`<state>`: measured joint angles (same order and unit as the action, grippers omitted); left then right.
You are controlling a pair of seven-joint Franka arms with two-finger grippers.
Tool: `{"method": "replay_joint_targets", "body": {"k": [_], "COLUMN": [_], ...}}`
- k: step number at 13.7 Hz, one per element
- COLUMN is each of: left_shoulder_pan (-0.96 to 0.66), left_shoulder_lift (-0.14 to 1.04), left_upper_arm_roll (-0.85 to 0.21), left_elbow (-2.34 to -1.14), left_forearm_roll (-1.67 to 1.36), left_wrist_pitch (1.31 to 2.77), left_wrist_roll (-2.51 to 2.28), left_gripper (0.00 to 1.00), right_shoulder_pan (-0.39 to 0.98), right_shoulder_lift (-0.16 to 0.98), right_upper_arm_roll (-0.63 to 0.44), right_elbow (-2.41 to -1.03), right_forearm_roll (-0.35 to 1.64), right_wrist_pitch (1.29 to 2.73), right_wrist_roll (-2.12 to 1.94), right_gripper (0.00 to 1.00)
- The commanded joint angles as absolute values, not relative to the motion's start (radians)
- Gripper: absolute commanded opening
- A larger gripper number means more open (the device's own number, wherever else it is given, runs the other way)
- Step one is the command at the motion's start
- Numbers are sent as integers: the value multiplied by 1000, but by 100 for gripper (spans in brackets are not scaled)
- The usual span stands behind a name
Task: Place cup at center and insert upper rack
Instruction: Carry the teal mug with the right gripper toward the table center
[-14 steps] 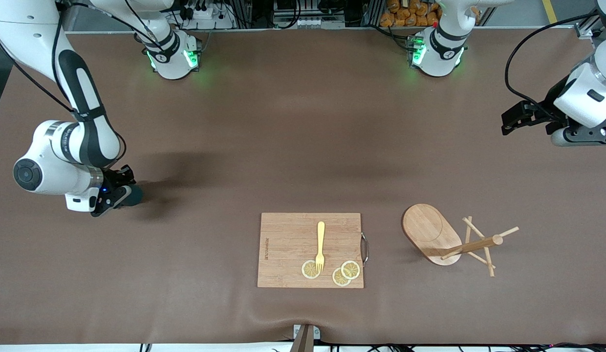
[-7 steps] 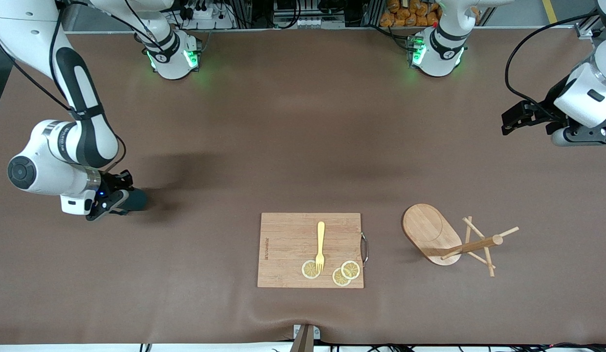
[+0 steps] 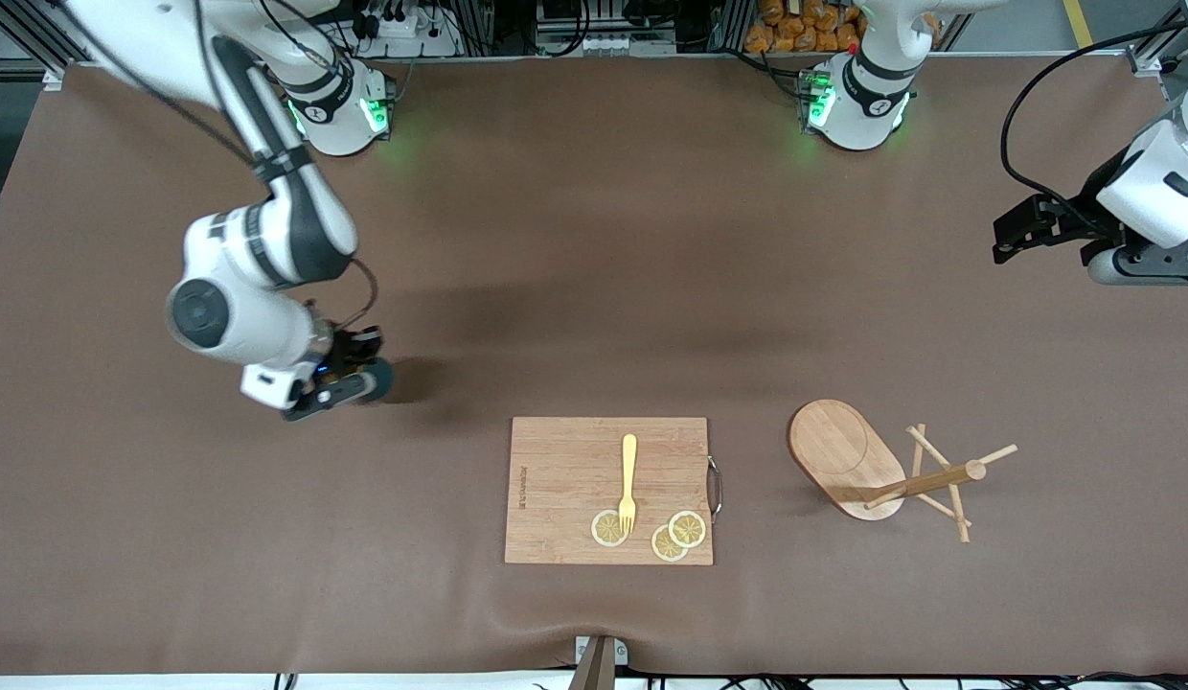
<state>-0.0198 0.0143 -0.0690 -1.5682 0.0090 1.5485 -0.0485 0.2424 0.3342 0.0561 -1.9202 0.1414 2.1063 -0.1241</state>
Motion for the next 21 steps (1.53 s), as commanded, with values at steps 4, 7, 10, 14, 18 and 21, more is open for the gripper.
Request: {"method": "replay_joint_targets", "body": {"k": [4, 7, 10, 14, 18, 21], "left_shoulder_pan": [-2, 18, 21, 23, 34, 46], "left_shoulder_lift": [14, 14, 17, 29, 49, 64], "left_upper_arm_roll": [-72, -72, -72, -72, -72, -72], "left_elbow": [-1555, -1555, -1555, -1554, -1551, -1551], "left_forearm_roll": [12, 11, 9, 11, 5, 0], "left_wrist_pitch": [1539, 1539, 1540, 1543, 1569, 1589], "left_wrist_roll": [-5, 26, 41, 43, 67, 104], "left_gripper": [100, 100, 100, 100, 100, 100], "right_shoulder_pan": [590, 750, 886, 991, 1049, 1066], "right_shoulder_lift": [314, 321, 359, 457, 529, 548], "right_upper_arm_roll": [48, 48, 48, 48, 48, 48], "right_elbow": [-1855, -1842, -1786, -1700, -1671, -1667], "right_forearm_roll": [149, 150, 150, 149, 149, 152], "right_wrist_pitch": [2094, 2098, 2103, 2108, 2164, 2175], "right_wrist_roll": [455, 746, 975, 1124, 1163, 1206], "right_gripper": [0, 0, 0, 0, 0, 0]}}
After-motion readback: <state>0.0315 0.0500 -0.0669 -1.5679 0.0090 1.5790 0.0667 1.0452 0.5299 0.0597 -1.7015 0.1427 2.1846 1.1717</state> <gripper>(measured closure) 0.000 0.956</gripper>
